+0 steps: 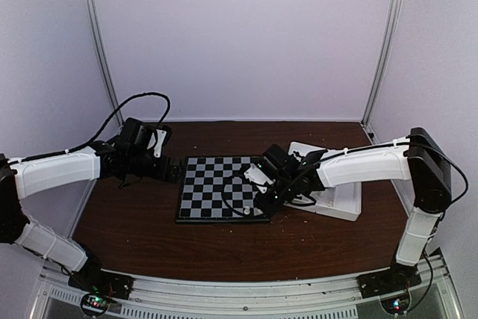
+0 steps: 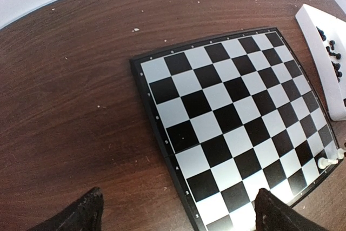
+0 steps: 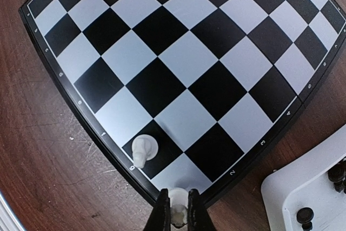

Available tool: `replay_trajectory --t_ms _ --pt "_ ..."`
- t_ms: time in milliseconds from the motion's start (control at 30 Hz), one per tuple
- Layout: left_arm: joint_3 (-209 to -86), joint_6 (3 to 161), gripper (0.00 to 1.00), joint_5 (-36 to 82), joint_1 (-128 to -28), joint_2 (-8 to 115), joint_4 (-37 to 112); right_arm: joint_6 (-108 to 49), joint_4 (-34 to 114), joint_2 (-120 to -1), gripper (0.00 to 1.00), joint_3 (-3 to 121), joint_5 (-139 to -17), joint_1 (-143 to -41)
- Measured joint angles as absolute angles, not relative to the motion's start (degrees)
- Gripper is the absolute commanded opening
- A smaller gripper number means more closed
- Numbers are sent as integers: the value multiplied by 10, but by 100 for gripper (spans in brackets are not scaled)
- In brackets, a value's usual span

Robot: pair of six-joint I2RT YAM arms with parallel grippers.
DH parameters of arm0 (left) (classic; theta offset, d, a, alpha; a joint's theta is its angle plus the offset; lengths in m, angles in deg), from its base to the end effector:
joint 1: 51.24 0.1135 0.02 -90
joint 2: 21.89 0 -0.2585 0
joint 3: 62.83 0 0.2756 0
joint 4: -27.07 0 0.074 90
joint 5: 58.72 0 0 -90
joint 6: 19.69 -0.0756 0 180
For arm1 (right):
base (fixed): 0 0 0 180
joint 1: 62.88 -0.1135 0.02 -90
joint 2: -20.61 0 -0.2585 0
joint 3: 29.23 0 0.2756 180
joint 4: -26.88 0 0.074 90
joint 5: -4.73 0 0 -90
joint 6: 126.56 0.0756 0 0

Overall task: Set up the chess pieces on the board
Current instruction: Place the chess piece on the chessboard.

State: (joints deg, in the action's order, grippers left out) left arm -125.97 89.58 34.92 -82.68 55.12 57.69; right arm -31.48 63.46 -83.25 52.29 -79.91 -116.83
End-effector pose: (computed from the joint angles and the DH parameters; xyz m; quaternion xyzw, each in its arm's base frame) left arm 0.2892 -0.1712 0.1946 0.0855 0.9178 -0.1391 0.3619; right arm 0.2379 0.3388 0.1319 -0.4095 0.8710 0.1710 0.2107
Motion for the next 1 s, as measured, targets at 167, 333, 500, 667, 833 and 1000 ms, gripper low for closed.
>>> replay_trajectory --t_ms 167,333,500,667,833,1000 --pt "-1260 896 98 349 -827 551 577 -319 626 -834 0 523 -802 -1169" --pt "-1260 895 98 349 -827 551 577 -320 617 -843 0 523 -804 -1170" --pt "-1260 895 98 350 -827 551 577 -320 614 -852 5 523 -804 -1172" --pt "-1260 895 98 350 -827 551 577 -324 611 -855 19 523 -806 -1172" --pt "-1260 895 98 350 -827 551 577 -323 606 -855 26 523 -810 -1173" --pt "-1260 895 98 348 -827 551 576 -324 601 -853 30 523 -811 -1173"
